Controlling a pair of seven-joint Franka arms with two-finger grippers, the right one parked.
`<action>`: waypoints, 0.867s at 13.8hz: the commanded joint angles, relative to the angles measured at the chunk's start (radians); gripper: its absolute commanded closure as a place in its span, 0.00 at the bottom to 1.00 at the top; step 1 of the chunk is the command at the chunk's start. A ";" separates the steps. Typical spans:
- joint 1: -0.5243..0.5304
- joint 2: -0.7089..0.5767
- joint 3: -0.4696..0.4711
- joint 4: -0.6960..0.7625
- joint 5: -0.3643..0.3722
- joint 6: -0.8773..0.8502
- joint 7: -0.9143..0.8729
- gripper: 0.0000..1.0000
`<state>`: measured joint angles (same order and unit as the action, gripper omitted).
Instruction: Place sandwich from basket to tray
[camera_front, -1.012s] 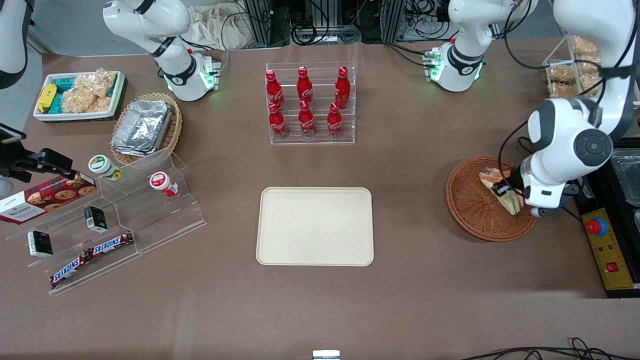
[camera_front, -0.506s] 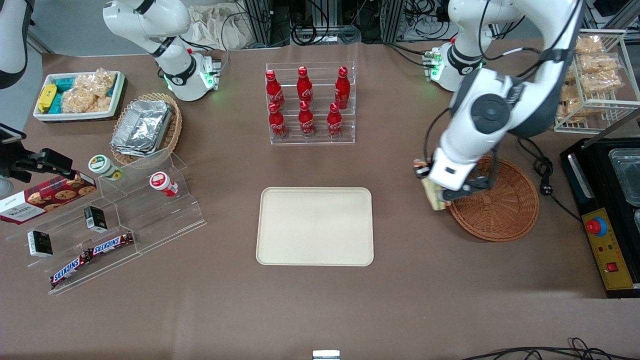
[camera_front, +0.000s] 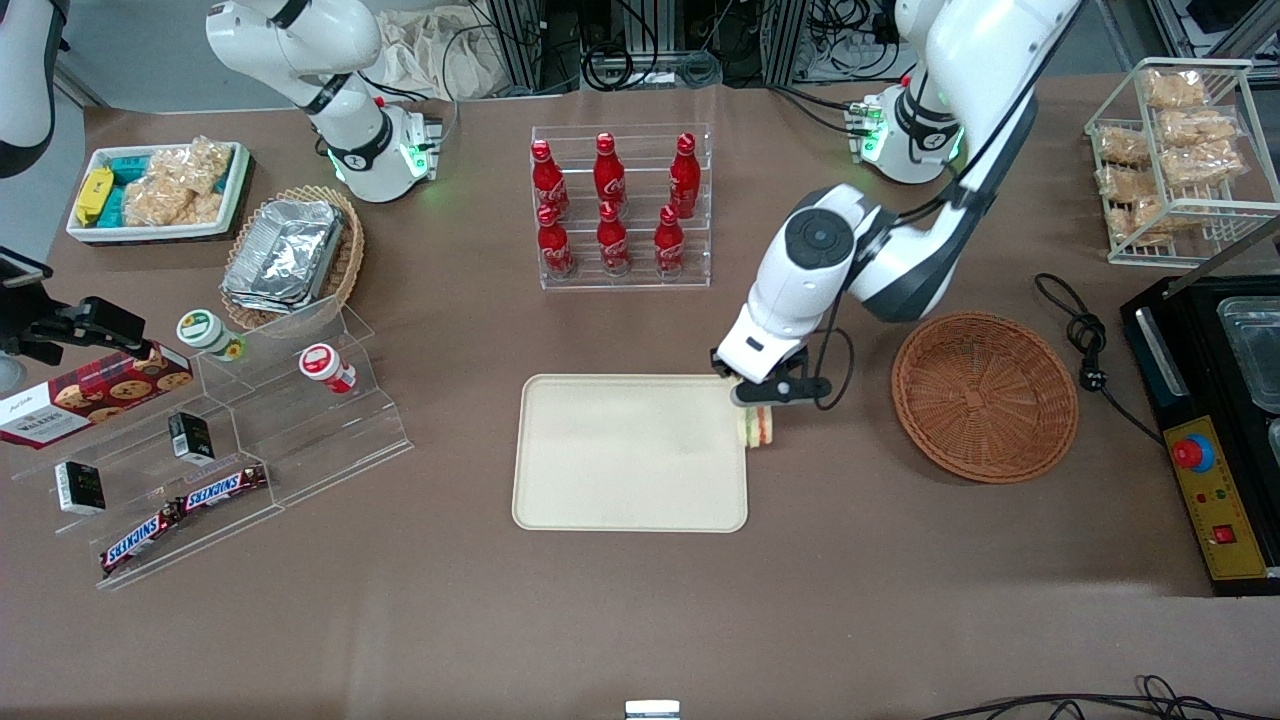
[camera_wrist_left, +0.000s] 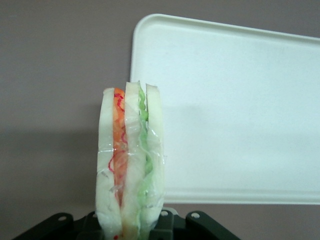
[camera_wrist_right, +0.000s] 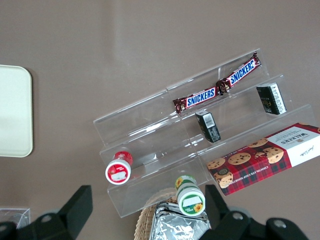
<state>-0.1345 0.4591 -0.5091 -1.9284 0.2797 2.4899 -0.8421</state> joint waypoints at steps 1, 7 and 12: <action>-0.037 0.156 0.003 0.141 0.082 0.021 -0.003 1.00; -0.050 0.216 0.006 0.192 0.196 0.021 -0.006 0.13; -0.036 0.132 0.006 0.190 0.180 0.018 -0.151 0.01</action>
<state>-0.1685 0.6671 -0.5088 -1.7409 0.4529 2.5239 -0.8973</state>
